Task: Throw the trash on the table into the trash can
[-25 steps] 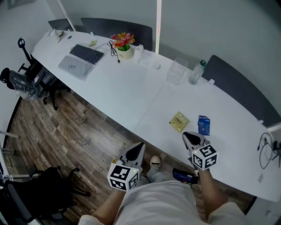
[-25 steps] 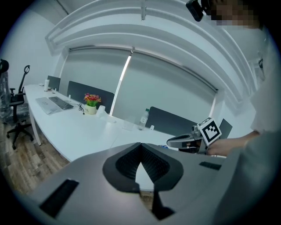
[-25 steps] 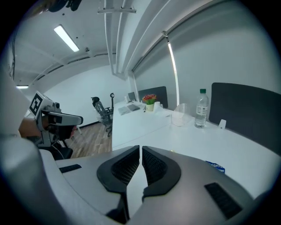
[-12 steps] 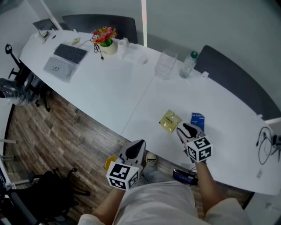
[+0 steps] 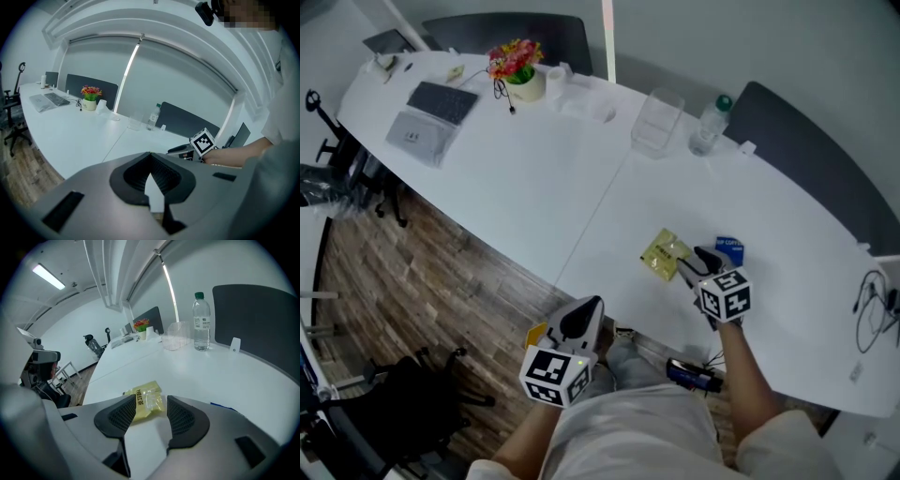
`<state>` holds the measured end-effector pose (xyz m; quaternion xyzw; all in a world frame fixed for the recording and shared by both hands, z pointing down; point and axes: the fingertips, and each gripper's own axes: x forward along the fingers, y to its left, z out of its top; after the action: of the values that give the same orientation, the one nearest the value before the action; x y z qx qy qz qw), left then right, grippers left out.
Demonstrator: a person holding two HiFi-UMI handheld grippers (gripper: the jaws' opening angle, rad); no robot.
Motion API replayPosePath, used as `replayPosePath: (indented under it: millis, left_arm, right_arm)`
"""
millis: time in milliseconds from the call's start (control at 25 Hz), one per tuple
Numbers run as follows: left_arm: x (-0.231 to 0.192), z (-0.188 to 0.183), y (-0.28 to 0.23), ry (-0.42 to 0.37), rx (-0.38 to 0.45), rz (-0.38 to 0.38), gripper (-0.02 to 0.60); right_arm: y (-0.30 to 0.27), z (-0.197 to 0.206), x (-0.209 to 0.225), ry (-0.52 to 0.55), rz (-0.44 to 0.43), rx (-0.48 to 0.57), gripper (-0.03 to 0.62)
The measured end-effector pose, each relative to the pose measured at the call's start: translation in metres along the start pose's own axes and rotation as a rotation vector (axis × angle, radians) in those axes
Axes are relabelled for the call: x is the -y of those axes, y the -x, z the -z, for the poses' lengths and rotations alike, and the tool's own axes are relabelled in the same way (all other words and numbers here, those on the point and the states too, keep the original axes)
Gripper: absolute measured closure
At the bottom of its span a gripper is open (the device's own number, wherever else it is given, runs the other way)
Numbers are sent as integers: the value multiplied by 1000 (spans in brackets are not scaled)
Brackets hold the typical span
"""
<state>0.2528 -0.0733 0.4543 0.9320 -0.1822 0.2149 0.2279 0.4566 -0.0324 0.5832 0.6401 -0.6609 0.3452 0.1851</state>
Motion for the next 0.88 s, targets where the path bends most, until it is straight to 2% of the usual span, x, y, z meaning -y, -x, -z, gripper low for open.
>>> replayPosePath:
  millis: [480, 600, 720, 880]
  left_arm:
    - [-7, 5, -3, 20, -11, -35, 581]
    - [-8, 6, -3, 22, -13, -38, 581]
    - [-9, 5, -2, 22, -12, -40, 581]
    - [-10, 4, -2, 24, -8, -47, 581]
  right_arm:
    - [-26, 19, 5, 15, -44, -97, 382]
    - [-26, 22, 1, 20, -62, -108, 456]
    - [-25, 24, -3, 19, -84, -110, 497]
    - [-22, 18, -6, 16, -95, -86, 522]
